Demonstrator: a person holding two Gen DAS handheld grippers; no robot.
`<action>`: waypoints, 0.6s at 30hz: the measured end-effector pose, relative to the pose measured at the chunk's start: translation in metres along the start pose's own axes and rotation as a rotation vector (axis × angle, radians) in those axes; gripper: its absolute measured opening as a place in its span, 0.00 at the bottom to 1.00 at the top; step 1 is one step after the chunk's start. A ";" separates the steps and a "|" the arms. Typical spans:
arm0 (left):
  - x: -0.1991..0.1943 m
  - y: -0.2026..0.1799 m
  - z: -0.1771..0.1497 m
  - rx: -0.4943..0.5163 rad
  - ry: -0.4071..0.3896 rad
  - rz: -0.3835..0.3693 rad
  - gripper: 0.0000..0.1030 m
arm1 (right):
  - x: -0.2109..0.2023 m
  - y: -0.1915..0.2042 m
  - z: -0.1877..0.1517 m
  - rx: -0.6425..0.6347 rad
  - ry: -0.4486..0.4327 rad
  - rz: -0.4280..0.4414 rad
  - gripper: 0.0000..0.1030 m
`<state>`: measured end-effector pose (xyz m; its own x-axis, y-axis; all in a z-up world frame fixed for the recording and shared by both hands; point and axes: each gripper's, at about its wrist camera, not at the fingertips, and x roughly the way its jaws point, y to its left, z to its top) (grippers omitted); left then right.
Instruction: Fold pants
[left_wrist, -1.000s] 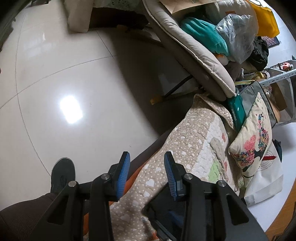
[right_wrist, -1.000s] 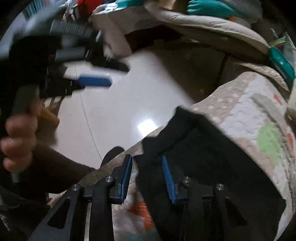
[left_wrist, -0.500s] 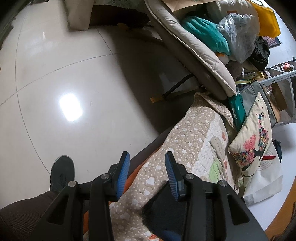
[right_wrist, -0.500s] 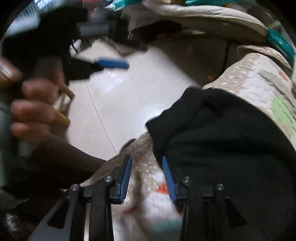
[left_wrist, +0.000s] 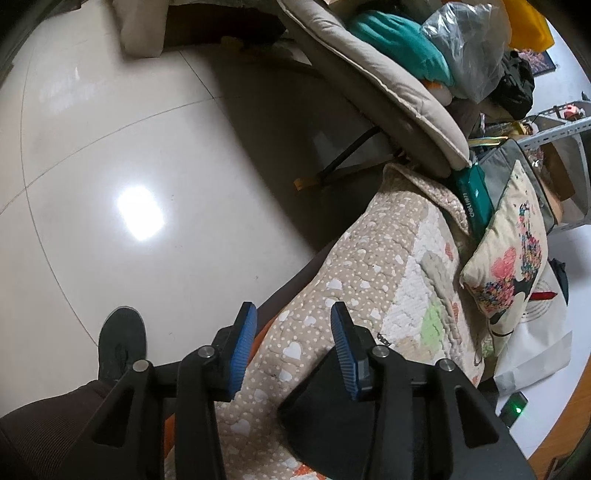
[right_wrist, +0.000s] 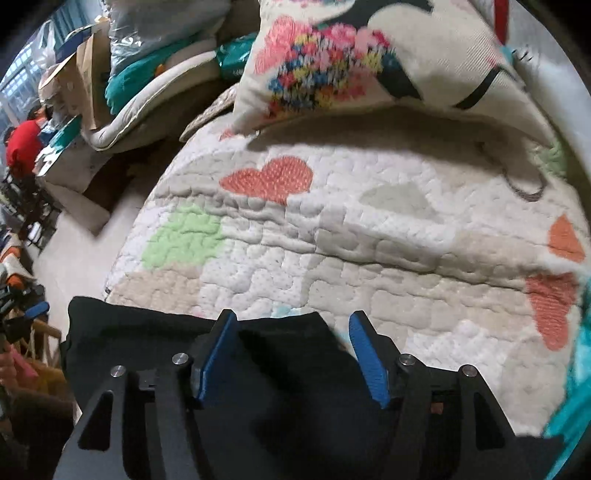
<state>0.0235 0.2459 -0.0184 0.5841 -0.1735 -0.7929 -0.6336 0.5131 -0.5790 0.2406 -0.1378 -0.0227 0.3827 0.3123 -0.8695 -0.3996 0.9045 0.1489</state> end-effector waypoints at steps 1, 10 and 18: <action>0.002 -0.001 -0.001 0.003 0.004 0.004 0.39 | 0.001 -0.006 -0.006 -0.005 0.015 -0.007 0.65; 0.014 -0.007 -0.004 0.023 0.026 0.033 0.39 | 0.018 -0.019 0.009 0.042 0.045 -0.071 0.08; 0.001 0.011 -0.004 0.026 -0.026 0.042 0.39 | 0.023 0.021 0.017 -0.048 0.004 -0.284 0.57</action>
<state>0.0150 0.2478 -0.0263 0.5705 -0.1292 -0.8110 -0.6446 0.5415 -0.5397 0.2548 -0.1065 -0.0314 0.4821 0.0473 -0.8749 -0.3155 0.9409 -0.1230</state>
